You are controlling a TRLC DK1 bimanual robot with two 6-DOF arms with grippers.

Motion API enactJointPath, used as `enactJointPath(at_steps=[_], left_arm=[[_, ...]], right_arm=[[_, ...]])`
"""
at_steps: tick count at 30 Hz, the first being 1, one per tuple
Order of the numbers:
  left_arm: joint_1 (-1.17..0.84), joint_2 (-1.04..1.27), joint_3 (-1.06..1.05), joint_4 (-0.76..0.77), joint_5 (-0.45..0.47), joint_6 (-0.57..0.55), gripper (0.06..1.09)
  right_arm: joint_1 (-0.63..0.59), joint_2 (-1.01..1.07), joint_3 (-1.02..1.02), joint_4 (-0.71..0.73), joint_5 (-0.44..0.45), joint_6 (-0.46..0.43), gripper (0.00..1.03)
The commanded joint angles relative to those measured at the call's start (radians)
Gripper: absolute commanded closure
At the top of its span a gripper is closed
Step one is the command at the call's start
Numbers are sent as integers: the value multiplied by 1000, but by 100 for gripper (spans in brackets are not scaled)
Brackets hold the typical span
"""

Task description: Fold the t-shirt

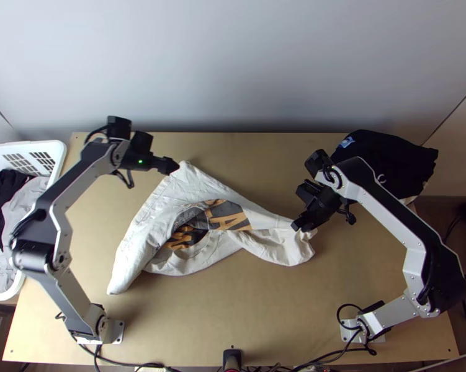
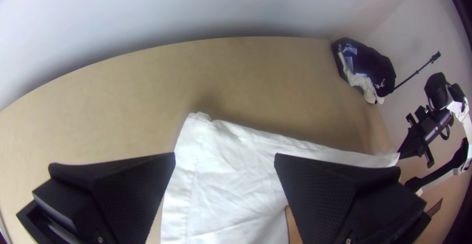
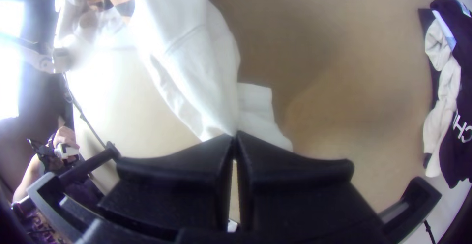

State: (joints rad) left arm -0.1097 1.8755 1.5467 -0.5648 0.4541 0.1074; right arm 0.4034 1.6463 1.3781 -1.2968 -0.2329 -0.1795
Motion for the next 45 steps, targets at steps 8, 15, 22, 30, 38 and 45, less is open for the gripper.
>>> enactJointPath(at_steps=[8,15,22,30,38,45], left_arm=[[-94,277,216,29,-71,-29,11],[-111,341,247,26,-98,-34,14],[-104,378,260,-6,-97,-41,81],[-74,301,257,-69,-84,-72,105],[-28,-113,158,-86,-29,-204,105],[-8,-470,125,-84,-34,-236,105]], right_arm=[[-21,-48,-42,2,12,-9,100],[-21,-48,-44,4,12,-11,100],[-25,-48,-37,4,12,-11,100],[-49,-75,-14,4,15,-11,100],[-75,-131,93,4,47,-11,100],[-14,-171,302,4,152,-23,100]])
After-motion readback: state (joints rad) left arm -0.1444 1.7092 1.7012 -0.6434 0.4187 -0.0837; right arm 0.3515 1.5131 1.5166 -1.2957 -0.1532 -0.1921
